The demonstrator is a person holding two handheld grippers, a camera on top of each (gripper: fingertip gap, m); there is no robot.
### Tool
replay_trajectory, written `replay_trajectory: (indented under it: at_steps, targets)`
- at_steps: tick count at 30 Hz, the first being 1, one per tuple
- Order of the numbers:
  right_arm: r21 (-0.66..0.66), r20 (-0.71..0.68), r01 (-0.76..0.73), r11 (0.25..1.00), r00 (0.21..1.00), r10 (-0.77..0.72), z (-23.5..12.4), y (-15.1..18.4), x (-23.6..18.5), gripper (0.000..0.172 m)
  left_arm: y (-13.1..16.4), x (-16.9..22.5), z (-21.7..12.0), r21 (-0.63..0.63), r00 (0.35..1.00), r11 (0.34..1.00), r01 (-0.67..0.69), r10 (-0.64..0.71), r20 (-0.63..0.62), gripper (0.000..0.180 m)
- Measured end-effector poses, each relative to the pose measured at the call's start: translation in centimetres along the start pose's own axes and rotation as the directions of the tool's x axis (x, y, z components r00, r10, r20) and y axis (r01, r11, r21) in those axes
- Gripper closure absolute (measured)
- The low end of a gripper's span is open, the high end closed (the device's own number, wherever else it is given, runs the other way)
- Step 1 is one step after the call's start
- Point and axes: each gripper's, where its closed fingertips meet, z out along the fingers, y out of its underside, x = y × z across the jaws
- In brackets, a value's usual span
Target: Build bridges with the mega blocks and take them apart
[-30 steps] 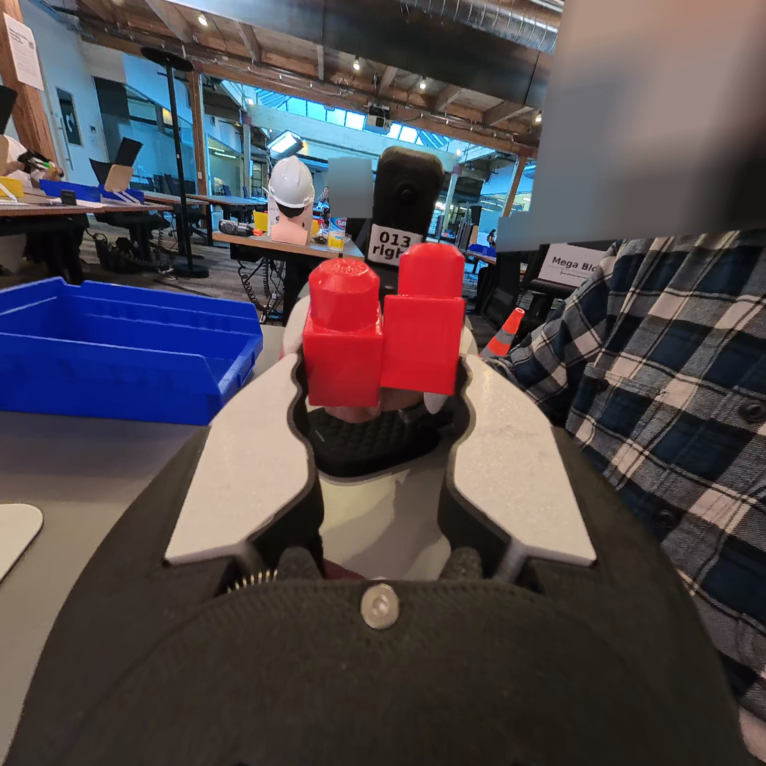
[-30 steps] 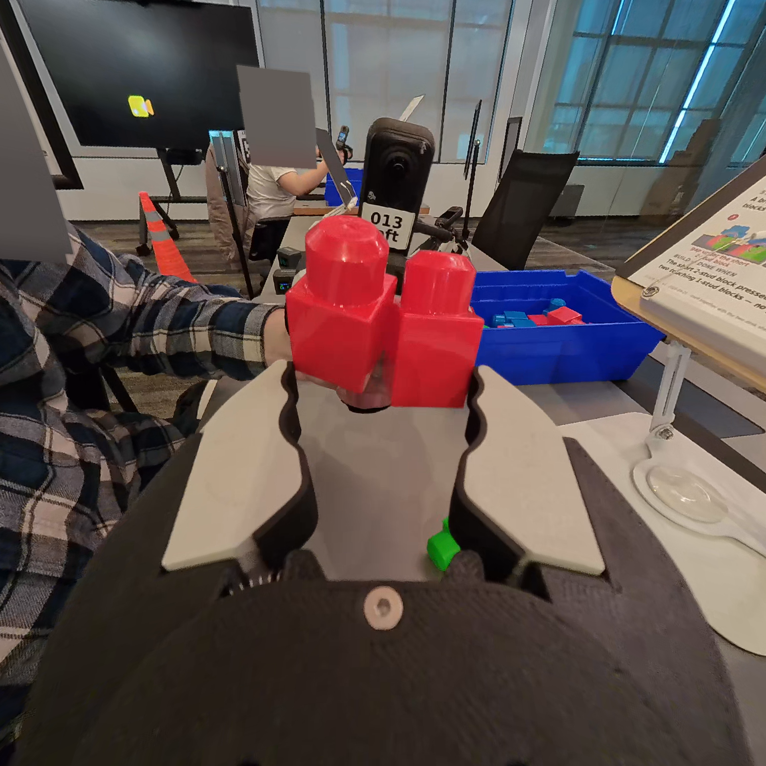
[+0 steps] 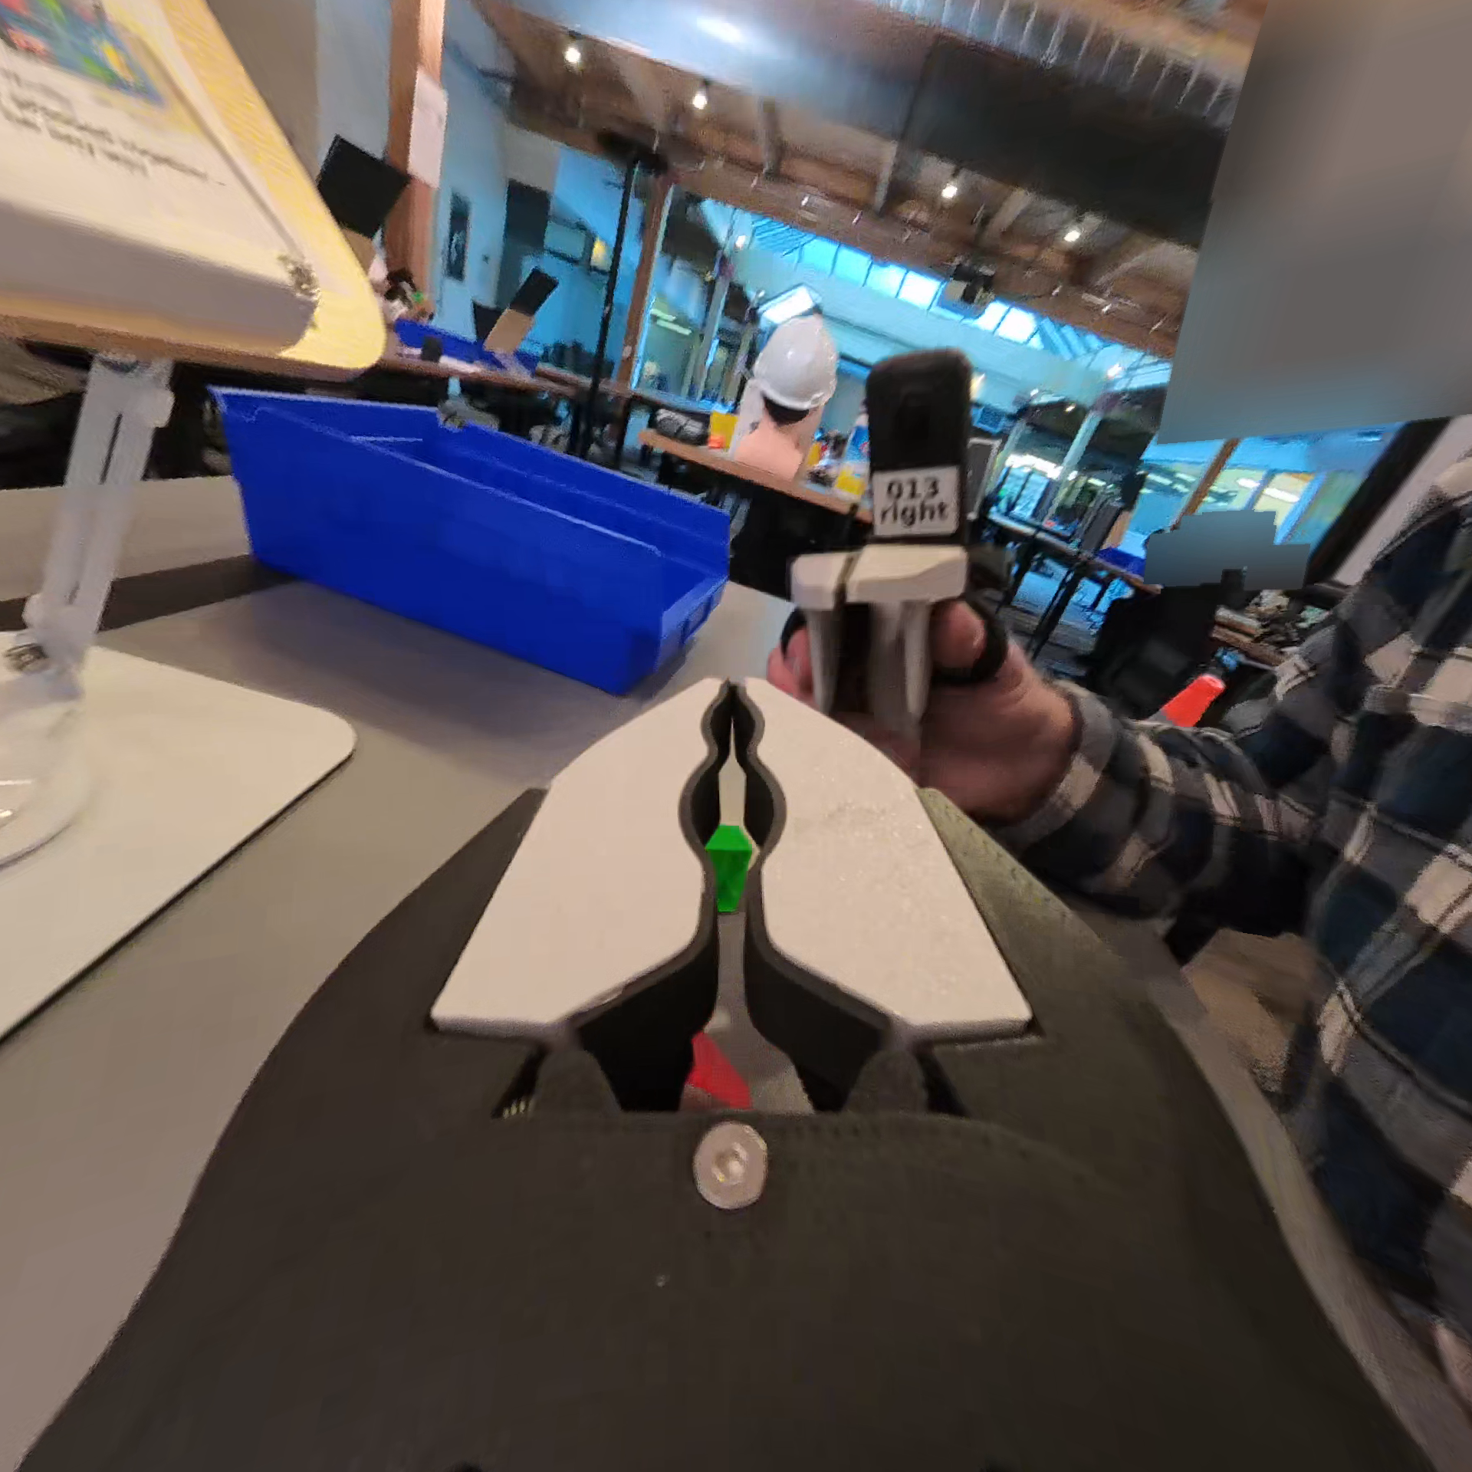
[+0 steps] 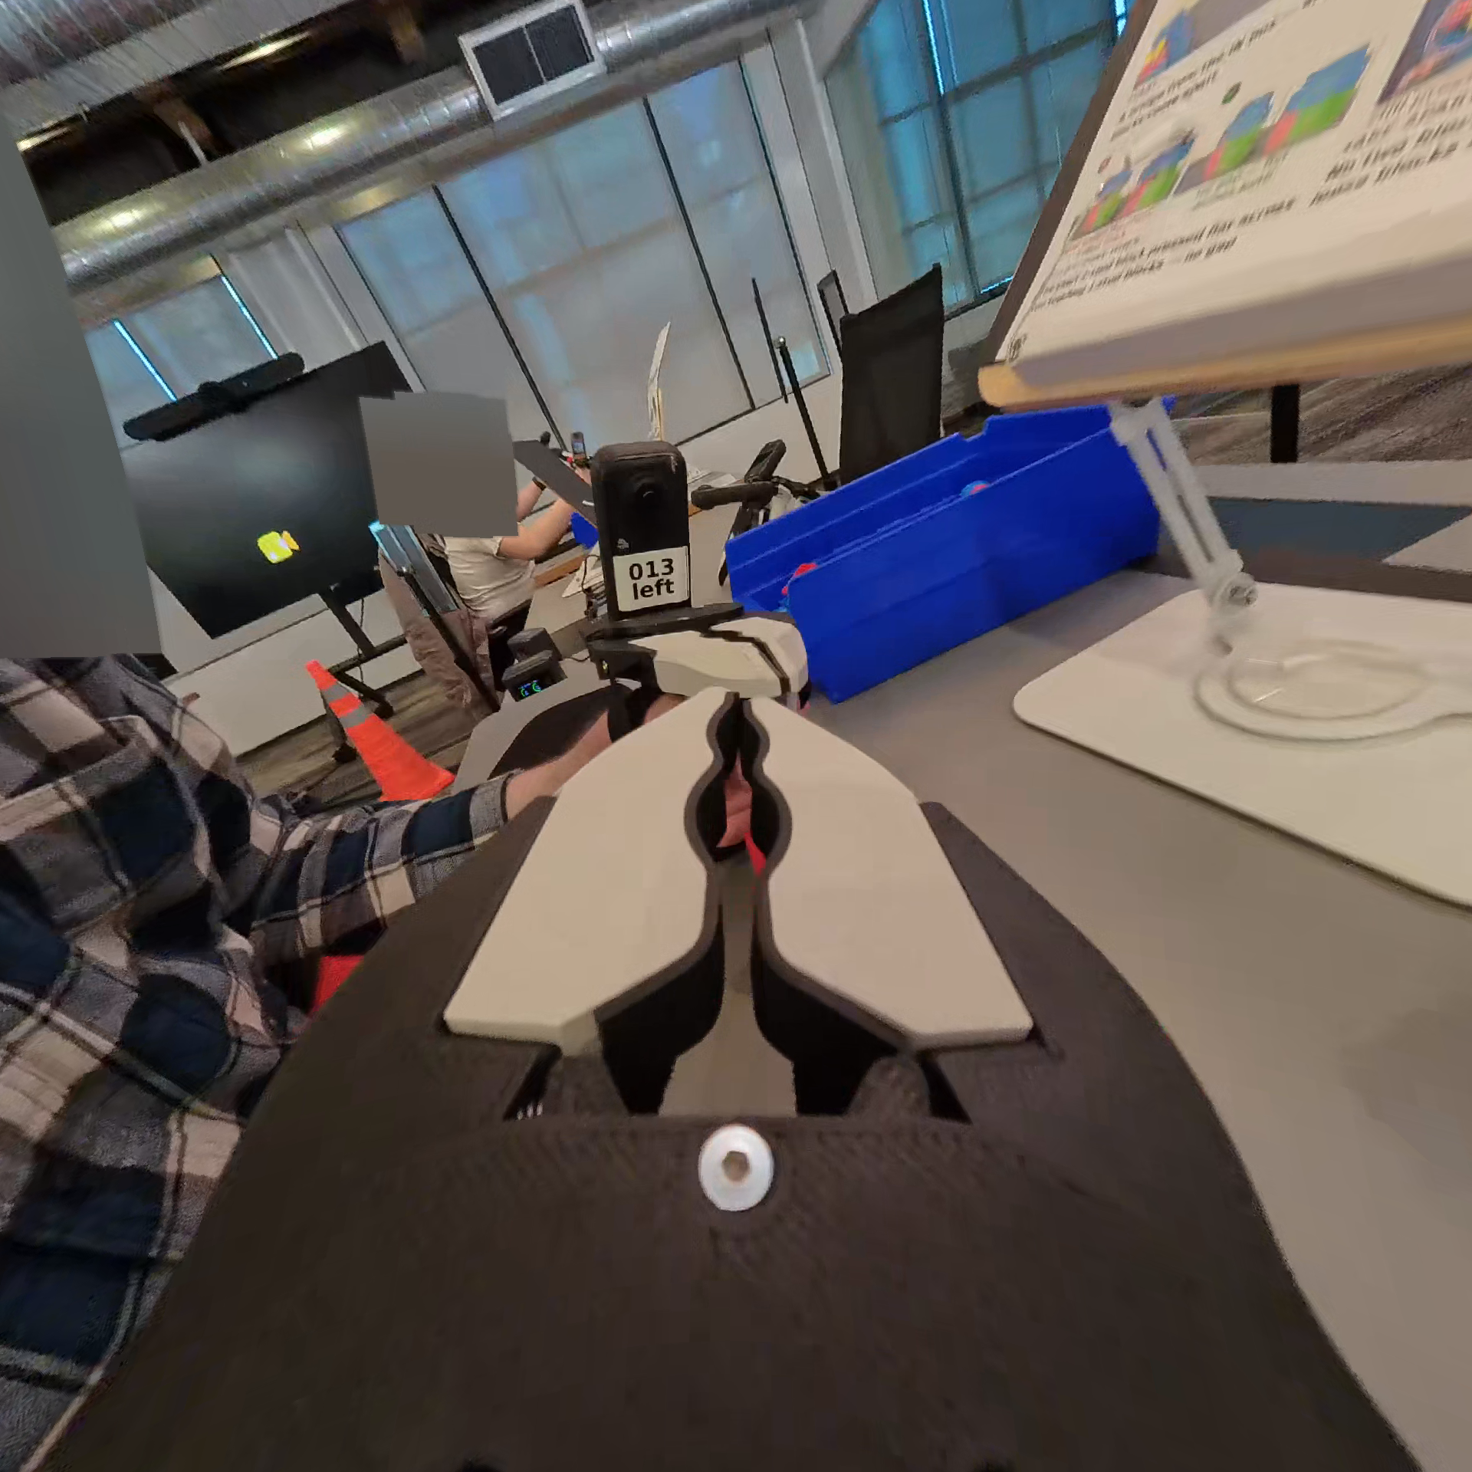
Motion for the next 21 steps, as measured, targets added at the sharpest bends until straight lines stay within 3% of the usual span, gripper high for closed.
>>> replay_trajectory:
  at_steps: [3,7,9,12,16,21]
  targets:
    - [-0.003,-0.048,0.030,1.000,0.998,-0.030,-1.2,-1.7,0.7,0.169,-1.0,-1.7,-0.7,-0.015,0.998,1.000,-0.027,0.027,0.050,0.180]
    - [-0.174,-0.099,0.034,0.984,0.994,-0.052,-2.4,0.6,1.6,0.160,-1.5,-2.5,-2.7,0.009,0.997,1.000,-0.011,0.010,0.081,0.180]
    - [-0.251,-0.110,0.052,0.967,0.991,-0.082,-2.5,1.7,1.1,0.154,-1.0,-2.7,-3.8,-0.067,0.992,0.997,-0.025,0.033,0.122,0.174]
    - [-0.392,-0.094,0.133,0.910,0.979,-0.183,-1.0,3.3,-0.3,0.144,0.3,-4.5,-6.7,-0.283,0.933,0.954,-0.098,0.187,0.306,0.169]
    - [-0.466,-0.043,0.148,0.872,0.981,-0.189,1.2,5.2,-1.8,0.146,3.4,-5.6,-7.7,-0.438,0.898,0.893,0.098,0.110,0.425,0.121]
    - [-0.482,-0.039,0.152,0.863,0.980,-0.195,2.2,6.2,-3.1,0.148,8.4,-7.1,-6.7,-0.617,0.821,0.741,0.264,0.162,0.547,0.107]
